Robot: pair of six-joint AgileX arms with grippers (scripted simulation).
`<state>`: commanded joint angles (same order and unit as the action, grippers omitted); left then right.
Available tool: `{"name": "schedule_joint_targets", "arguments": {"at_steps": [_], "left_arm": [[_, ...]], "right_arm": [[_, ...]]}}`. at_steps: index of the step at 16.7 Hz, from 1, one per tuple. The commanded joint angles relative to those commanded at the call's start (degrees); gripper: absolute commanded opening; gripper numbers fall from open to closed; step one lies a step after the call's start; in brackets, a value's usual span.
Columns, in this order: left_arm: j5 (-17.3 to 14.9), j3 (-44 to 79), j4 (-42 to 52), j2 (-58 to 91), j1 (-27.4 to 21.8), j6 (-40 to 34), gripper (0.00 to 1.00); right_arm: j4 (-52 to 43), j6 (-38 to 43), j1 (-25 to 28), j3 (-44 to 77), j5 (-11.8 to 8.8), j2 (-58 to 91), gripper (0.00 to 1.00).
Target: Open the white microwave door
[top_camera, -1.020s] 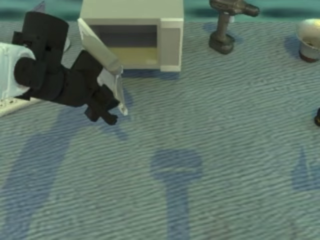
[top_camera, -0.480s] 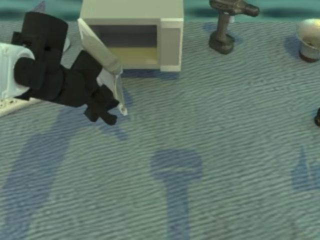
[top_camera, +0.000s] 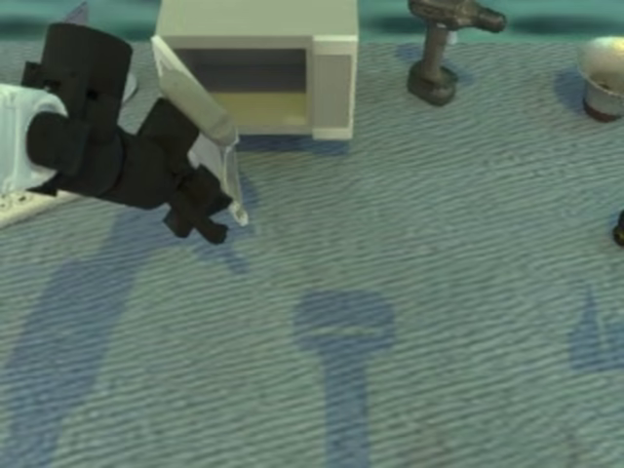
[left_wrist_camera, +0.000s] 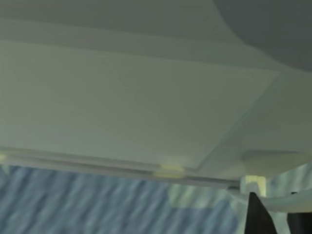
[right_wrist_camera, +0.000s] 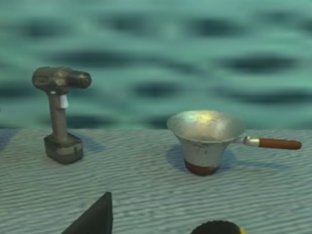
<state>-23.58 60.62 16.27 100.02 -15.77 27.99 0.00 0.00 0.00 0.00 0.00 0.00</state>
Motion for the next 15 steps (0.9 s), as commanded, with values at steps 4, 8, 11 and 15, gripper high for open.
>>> {"name": "schedule_joint_targets", "arguments": {"at_steps": [4, 8, 11, 15], "left_arm": [[-0.32, -0.23, 0.05, -0.03, -0.34, -0.21, 0.00], [-1.39, 0.01, 1.10, 0.11, 0.56, 1.94, 0.00], [-2.58, 0.44, 1.98, -0.03, 1.58, 4.16, 0.00], [-3.29, 0.49, 2.78, 0.09, 2.26, 5.53, 0.00]], "right_arm": [[0.00, 0.00, 0.00, 0.00, 0.00, 0.00, 1.00], [0.00, 0.00, 0.00, 0.00, 0.00, 0.00, 1.00], [0.00, 0.00, 0.00, 0.00, 0.00, 0.00, 1.00], [0.00, 0.00, 0.00, 0.00, 0.00, 0.00, 1.00]]}}
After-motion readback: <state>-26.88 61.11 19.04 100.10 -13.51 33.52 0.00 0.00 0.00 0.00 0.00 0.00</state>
